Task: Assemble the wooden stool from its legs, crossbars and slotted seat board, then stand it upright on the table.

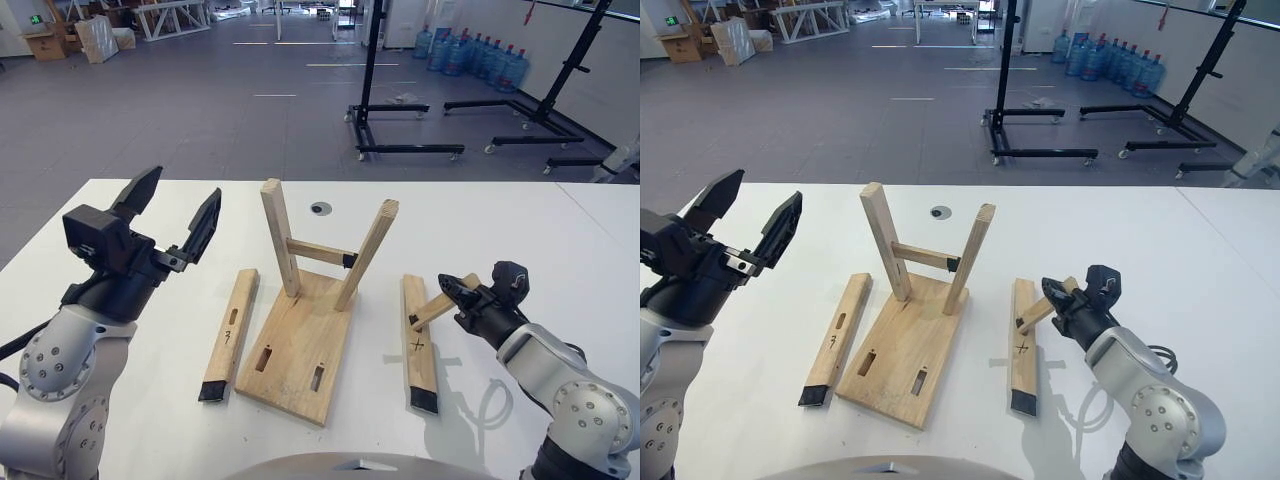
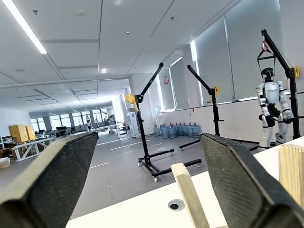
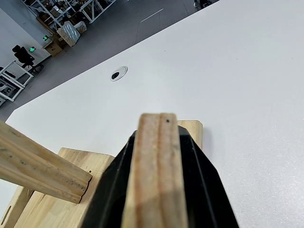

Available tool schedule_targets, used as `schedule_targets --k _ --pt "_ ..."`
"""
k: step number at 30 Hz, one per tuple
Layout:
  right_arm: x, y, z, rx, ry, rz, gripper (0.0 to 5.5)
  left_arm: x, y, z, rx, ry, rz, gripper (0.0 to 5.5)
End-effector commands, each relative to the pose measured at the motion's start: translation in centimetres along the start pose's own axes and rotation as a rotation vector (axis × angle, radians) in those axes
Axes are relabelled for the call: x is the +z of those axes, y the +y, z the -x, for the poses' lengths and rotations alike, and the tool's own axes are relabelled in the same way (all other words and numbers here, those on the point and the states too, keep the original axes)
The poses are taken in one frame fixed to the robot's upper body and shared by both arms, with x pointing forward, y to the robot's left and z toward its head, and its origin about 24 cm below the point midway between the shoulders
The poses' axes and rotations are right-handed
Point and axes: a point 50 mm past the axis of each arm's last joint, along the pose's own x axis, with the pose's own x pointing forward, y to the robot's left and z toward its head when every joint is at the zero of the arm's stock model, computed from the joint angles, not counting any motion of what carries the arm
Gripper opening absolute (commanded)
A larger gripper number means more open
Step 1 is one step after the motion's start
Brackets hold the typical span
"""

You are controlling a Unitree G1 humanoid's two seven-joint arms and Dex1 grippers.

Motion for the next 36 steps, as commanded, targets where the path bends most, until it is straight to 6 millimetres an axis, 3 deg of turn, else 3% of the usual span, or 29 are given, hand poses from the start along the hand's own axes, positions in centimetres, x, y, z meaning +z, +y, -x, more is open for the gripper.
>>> schedule_targets --k 1,7,11,16,20,22,26,29,36 --pt "-0.3 -0.1 -0.2 0.019 0.042 -0.053 0.39 0.1 -0.1 0.1 -0.004 0.0 -0.005 3.92" --pt "1.0 -0.1 -0.9 0.032 0.01 -0.076 0.39 -0.1 -0.1 0.1 0.004 0.001 -0.006 3.92" --pt "3.3 1.4 -2.1 0.094 -0.08 -0.064 0.39 -0.2 0.0 -0.1 0.0 -0.006 -0.005 3.92" --pt "7.1 4.9 -3.5 0.217 -0.24 -0.01 0.39 -0.4 0.1 -0.5 -0.009 -0.015 -0.007 3.92" --pt "8.5 5.3 -3.4 0.207 -0.318 0.064 0.39 -0.3 0.2 -0.8 -0.016 -0.023 -0.014 3.92" --pt "8.1 4.8 -3.2 0.19 -0.288 0.088 0.39 -0.3 0.2 -0.7 -0.01 -0.02 -0.016 3.92" --pt "4.6 0.6 -1.6 0.085 -0.076 0.142 0.39 -0.1 -0.3 0.1 0.03 -0.017 -0.022 3.92" --pt "4.8 -1.9 -1.1 0.03 0.0 0.162 0.39 0.0 -0.7 0.7 0.062 -0.009 -0.024 3.92" --pt "3.1 -1.5 -0.8 0.132 0.138 0.106 0.39 0.2 -1.0 0.9 0.087 -0.024 -0.029 3.92"
